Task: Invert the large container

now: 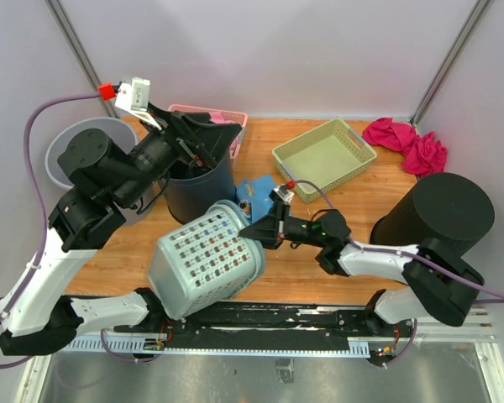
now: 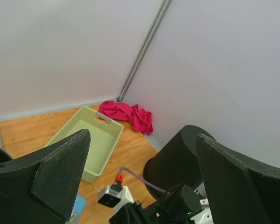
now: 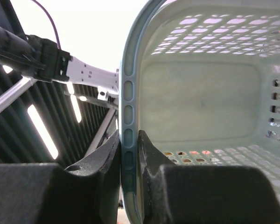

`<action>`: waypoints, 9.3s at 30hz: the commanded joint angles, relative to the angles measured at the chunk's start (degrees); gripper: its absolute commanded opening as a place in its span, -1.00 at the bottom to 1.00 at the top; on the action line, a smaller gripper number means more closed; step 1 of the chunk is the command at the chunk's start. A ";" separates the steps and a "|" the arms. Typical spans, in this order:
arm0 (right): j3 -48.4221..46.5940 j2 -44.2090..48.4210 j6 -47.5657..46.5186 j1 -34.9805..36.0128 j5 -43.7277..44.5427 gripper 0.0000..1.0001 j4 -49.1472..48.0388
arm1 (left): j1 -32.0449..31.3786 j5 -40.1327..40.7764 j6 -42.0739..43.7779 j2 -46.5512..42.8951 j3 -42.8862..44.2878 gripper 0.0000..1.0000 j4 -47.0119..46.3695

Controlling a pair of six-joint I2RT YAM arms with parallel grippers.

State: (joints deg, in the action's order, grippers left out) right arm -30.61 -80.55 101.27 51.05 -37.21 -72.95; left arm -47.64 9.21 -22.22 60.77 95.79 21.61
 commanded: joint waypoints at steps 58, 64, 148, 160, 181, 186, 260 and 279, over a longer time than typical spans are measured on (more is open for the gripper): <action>-31.06 29.12 -81.98 -29.23 34.19 0.61 117.32 | -5.57 0.14 -27.43 -7.34 -40.57 0.98 31.24; -31.11 29.16 -82.33 -29.24 34.88 0.61 117.87 | -7.04 -0.35 -27.27 -2.16 -41.42 0.98 26.23; -72.16 -39.48 -6.02 -36.26 -15.53 -0.99 28.97 | -2.90 6.43 -8.99 -4.30 -24.40 0.98 7.58; -56.25 -37.77 -2.34 -42.68 -17.37 -0.99 21.10 | -2.90 4.48 -8.98 -2.51 -23.71 0.98 6.65; -58.81 -26.03 -56.61 -55.02 -9.33 0.09 87.94 | -2.90 0.72 -8.98 1.80 -22.95 0.98 3.81; -66.72 -25.11 -66.90 -55.00 2.77 0.40 101.07 | -2.90 -0.48 -8.92 3.05 -22.44 0.98 3.74; -39.72 32.68 -85.76 -27.86 10.03 0.49 132.81 | -6.20 -1.09 -6.62 9.52 -22.74 0.98 1.49; -29.31 40.85 -84.59 -27.66 15.61 0.50 154.80 | -5.19 -15.06 -9.50 28.70 -14.00 0.98 -1.84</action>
State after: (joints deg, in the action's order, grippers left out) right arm -63.31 -40.62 12.08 22.55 -26.00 82.19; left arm -52.99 -0.62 -31.55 86.96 79.75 21.87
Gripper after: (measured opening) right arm 0.747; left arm 0.991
